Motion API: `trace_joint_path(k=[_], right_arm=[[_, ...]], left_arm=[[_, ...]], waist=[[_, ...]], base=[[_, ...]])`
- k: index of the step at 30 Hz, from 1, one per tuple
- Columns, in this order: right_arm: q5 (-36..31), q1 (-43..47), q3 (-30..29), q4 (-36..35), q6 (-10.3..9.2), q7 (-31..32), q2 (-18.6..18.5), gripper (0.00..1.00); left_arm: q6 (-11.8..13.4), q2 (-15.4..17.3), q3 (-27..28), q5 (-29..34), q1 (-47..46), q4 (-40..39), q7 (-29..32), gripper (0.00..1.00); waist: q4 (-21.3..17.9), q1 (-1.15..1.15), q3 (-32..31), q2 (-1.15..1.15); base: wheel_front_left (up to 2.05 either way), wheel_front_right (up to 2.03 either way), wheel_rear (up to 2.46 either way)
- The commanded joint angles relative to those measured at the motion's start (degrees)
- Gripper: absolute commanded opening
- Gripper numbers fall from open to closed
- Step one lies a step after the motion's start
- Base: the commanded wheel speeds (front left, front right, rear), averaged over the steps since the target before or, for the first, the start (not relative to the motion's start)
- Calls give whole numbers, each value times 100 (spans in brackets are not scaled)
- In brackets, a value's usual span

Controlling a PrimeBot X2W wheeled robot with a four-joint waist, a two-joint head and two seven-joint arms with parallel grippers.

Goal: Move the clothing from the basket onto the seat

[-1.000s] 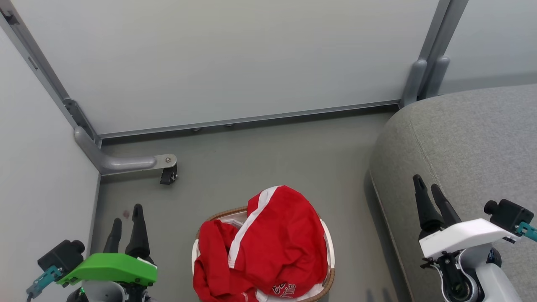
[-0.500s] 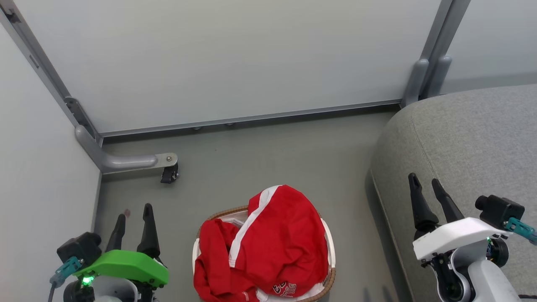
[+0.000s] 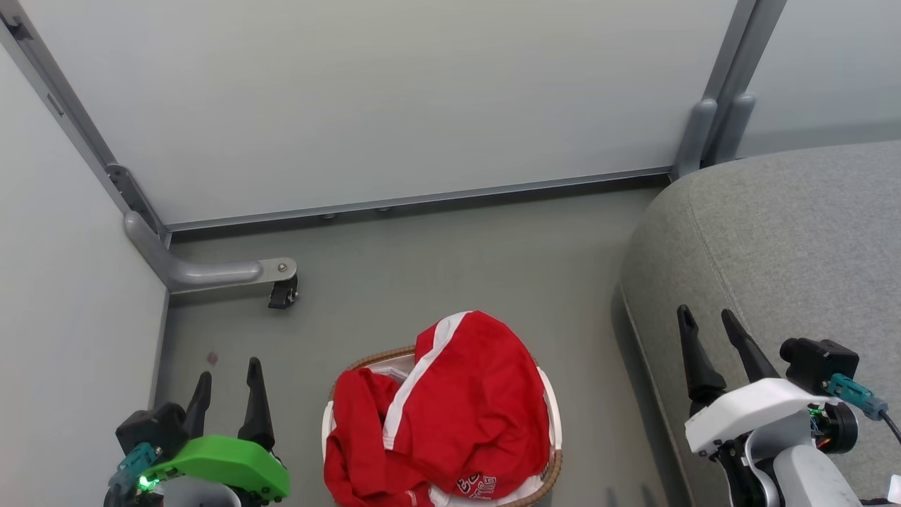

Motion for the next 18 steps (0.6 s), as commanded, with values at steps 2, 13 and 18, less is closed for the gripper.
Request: trace_joint_path(k=[2,13,18], right_arm=[[-230,5,8,10,1,-79,-20,100],[-844,68,-117,79,2,-220,29,100],[-1079,98,-141,72,2,-282,54,100]], left_arm=[[-7,2,-7,207,40,-33,-72,100],[-114,-54,27,681,155,-37,-210,100],[-150,-87,49,845,189,-46,-274,100]], waist=[[5,0,-4,0],[-10,0,-33,0],[-24,0,-42,0]], base=[[0,0,0],[0,0,0],[0,0,0]])
